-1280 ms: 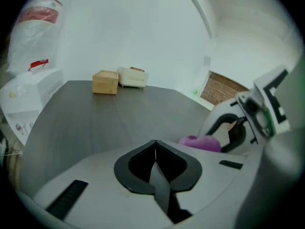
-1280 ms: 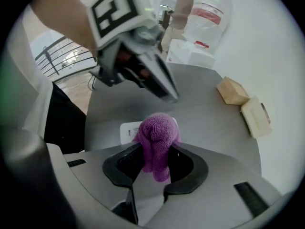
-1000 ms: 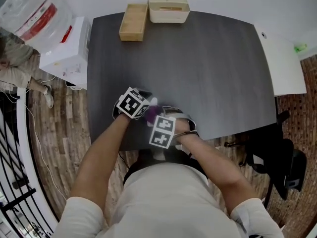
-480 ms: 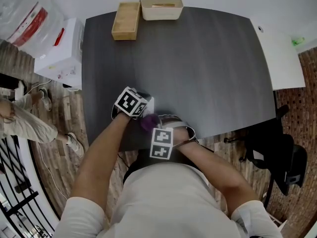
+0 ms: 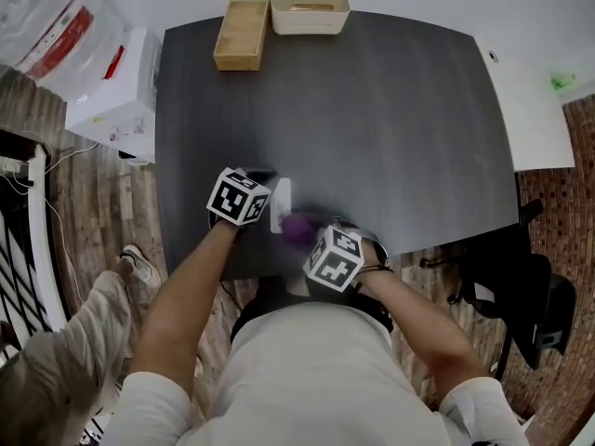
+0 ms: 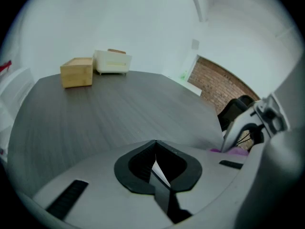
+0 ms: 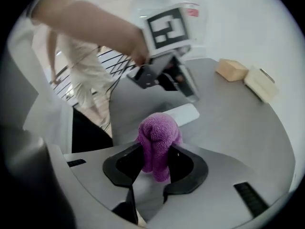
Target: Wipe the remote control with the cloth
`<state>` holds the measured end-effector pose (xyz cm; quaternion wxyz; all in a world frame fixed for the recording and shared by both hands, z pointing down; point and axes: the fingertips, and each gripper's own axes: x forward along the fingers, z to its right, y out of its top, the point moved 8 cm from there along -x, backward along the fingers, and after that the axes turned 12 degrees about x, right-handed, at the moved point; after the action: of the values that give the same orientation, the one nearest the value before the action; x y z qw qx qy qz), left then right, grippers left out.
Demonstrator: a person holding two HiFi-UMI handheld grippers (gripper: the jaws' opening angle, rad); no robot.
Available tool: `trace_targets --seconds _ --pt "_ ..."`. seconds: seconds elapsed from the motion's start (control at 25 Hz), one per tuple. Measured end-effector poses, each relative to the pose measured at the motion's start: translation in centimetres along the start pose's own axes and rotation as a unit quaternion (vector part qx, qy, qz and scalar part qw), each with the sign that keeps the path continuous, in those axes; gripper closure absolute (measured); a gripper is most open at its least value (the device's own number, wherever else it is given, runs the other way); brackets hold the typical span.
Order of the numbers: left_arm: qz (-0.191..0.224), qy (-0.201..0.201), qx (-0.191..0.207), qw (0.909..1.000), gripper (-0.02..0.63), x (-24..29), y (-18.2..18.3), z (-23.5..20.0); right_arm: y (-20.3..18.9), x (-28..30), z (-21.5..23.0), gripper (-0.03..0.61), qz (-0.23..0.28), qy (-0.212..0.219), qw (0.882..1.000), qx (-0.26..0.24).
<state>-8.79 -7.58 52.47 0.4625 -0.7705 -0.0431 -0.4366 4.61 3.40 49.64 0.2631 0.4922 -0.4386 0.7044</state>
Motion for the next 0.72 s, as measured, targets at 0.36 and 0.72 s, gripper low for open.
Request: trace_targets --seconds 0.36,0.72 --pt "-0.007 -0.018 -0.029 0.9994 0.611 -0.7 -3.4 2.9 3.5 1.4 9.7 0.446 0.036 -0.056 0.976 0.207" --pt "0.009 0.009 -0.079 0.9968 0.611 -0.5 -4.3 3.3 3.5 3.3 7.0 0.446 -0.016 -0.019 0.983 0.184"
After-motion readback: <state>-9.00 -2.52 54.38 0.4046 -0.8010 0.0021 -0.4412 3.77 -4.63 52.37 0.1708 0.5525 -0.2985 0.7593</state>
